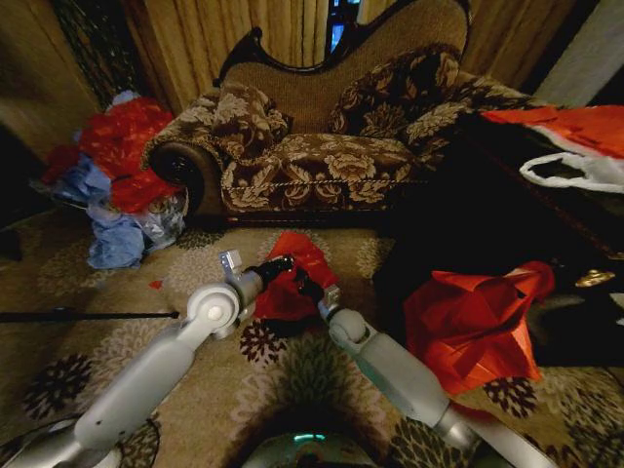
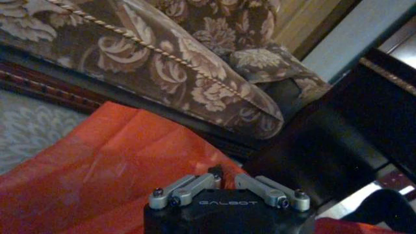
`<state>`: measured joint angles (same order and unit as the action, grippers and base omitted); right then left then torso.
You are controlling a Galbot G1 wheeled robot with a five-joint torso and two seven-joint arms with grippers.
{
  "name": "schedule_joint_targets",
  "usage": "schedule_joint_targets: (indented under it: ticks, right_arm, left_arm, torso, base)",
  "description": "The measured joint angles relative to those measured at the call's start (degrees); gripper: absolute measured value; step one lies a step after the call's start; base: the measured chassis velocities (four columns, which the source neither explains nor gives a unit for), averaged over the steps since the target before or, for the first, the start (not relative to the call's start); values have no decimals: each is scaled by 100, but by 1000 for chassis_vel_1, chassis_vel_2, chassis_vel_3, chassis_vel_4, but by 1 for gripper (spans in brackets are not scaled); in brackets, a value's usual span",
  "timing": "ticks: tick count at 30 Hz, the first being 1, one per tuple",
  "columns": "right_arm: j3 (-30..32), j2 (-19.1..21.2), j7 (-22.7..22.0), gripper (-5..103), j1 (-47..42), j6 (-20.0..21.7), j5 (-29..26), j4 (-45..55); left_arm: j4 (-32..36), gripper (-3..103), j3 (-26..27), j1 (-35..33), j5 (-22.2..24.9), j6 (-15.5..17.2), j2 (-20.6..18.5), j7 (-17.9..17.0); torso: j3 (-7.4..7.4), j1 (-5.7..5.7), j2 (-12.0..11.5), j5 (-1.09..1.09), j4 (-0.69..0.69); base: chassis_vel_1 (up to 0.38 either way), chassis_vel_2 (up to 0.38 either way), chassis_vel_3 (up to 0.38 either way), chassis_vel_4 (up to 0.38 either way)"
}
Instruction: Place a garbage bag over the trash bin.
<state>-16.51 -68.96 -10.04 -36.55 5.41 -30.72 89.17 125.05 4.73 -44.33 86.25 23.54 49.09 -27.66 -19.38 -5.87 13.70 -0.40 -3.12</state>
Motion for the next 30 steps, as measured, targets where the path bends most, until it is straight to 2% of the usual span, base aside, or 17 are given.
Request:
schedule_joint_targets:
  ticks: [2,6,9,10,12,17,20,23,26,30]
  right_arm:
    - [42,47,-2,0,19,28,1,57]
    - [104,182,5,0,163,85,-4,121]
    - [87,263,40,0,318,90,-3,70]
    - [87,263,40,0,318,90,-3,70]
    - [80,286,55,0,404,89,8,30]
    - [79,299,50,0,508,126,20,57]
    - [79,298,50,0,538,137,23,58]
    - [122,293,48,0,780,172,21,-30]
    - [134,299,50,0,919,183,15,-67]
    - [-41,368,194,0,1170,204,14,-81]
  left_arm:
    - [-3,0,-1,3,26,-21,14,22]
    - [-265,0,-77,24,211,-271,183,185]
    - [-765,0,-81,-39,340,-536,500,655]
    - [-765,0,-81,-39,340,-536,500,655]
    - [-1068,0,-25,-125,568,-680,819,897]
    - [-1121,0,108,-489,730,-831,1235,894]
    - [-1073,0,140,-581,727,-840,1254,880]
    - [-785,0,380,-1091,637,-885,1174,848]
    - [-715,0,446,-1307,617,-912,1167,838]
    - [-788,0,424,-1568,539,-882,1381,824]
  torso:
    - [0,0,0,0,0]
    - [0,0,0,0,0]
    - [0,0,0,-1,0]
    - [0,0,0,-1,0]
    - [-1,-1,0,0,0]
    - [0,-1,0,0,-1]
    - [0,0,0,0,-1]
    - [0,0,0,1,1]
    - [0,0,0,0,1]
    - [0,0,1,-1,-1]
  base:
    - [0,0,0,0]
    - [0,0,0,0]
    - [0,0,0,0]
    - [0,0,0,0]
    - [0,0,0,0]
    - [0,0,0,0]
    - [0,0,0,0]
    - [0,0,0,0]
    - [0,0,0,0]
    - [0,0,0,0]
